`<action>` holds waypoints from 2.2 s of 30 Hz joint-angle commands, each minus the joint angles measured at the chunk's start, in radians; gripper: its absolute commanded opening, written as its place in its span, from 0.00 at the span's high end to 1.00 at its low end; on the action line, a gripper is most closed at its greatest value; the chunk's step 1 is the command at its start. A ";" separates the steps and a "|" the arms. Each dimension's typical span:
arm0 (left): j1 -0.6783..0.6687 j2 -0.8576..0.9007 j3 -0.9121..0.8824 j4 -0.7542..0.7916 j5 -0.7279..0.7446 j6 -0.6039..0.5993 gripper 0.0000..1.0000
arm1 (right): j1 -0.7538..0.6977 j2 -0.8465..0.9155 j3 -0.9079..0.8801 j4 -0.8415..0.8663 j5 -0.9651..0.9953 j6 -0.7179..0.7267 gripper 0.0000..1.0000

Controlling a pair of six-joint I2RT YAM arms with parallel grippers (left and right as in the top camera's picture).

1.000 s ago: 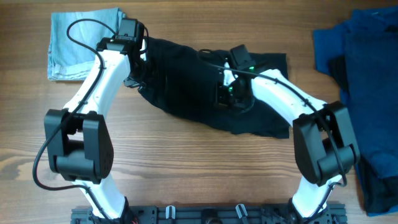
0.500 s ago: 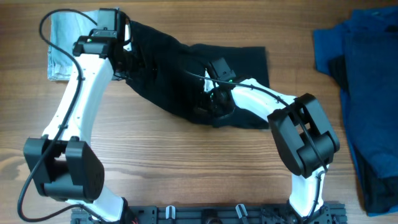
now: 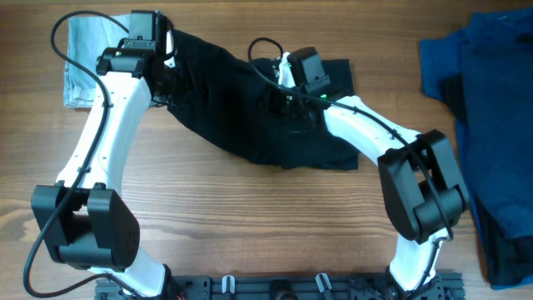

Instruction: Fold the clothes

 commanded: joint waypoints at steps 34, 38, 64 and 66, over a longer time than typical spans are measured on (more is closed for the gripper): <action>-0.068 -0.071 0.029 -0.075 -0.018 0.032 0.96 | 0.081 0.281 0.127 0.268 0.332 -0.099 0.96; -0.068 -0.073 0.029 -0.076 -0.018 0.032 0.96 | 0.102 0.329 0.127 0.295 0.332 -0.107 0.96; -0.068 -0.086 0.034 -0.090 -0.019 0.037 0.96 | 0.077 0.399 0.227 0.451 0.309 -0.241 0.96; -0.068 -0.086 0.052 -0.094 -0.027 0.063 0.96 | 0.068 0.341 0.254 0.381 0.312 -0.395 0.96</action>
